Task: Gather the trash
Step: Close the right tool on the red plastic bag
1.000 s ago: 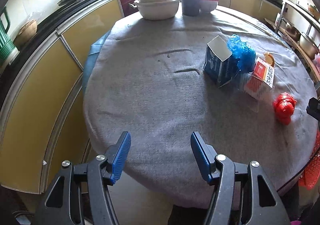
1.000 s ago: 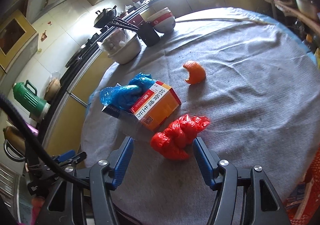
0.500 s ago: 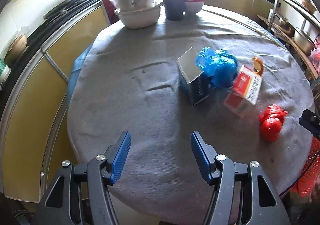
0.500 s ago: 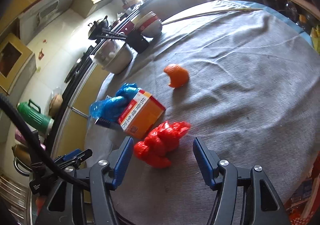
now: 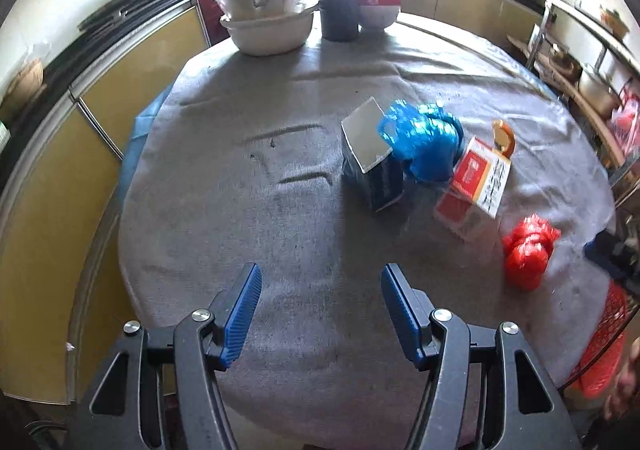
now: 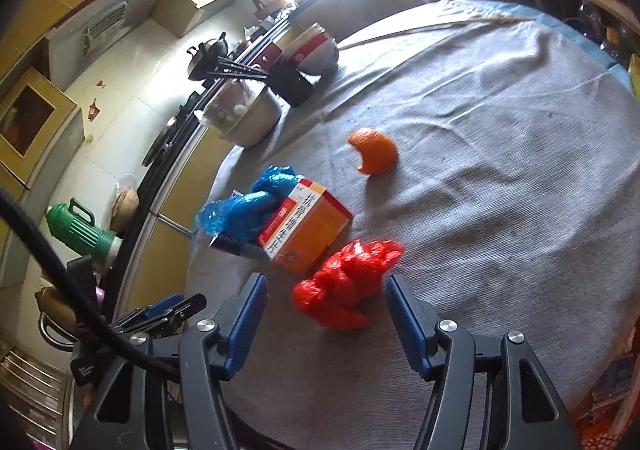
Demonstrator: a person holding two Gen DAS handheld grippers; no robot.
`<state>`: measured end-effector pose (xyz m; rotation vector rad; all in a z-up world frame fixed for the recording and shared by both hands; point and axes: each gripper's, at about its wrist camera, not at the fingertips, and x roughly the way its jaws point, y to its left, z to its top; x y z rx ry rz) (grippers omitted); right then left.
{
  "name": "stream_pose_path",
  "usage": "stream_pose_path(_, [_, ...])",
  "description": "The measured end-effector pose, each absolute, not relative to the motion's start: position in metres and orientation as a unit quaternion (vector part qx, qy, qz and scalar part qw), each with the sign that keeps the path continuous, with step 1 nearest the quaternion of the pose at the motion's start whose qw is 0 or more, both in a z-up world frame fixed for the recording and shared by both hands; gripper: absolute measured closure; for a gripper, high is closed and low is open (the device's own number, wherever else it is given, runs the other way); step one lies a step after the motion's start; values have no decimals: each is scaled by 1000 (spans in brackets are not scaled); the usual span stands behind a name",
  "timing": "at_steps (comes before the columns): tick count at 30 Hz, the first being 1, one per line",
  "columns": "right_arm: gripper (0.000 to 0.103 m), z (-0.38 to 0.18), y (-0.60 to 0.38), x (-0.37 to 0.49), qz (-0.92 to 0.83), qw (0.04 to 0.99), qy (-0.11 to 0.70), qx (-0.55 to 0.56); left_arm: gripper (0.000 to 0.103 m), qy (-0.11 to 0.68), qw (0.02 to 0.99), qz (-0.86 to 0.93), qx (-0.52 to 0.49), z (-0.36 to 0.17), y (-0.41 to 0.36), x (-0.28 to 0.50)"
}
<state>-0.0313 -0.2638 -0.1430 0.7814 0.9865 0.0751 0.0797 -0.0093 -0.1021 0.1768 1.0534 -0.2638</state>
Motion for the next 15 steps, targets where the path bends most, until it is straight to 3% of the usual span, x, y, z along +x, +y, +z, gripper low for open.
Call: stream_pose_path(15, [52, -194, -241, 10, 0, 765, 525, 372, 40, 539, 815, -212, -13, -121, -22, 111])
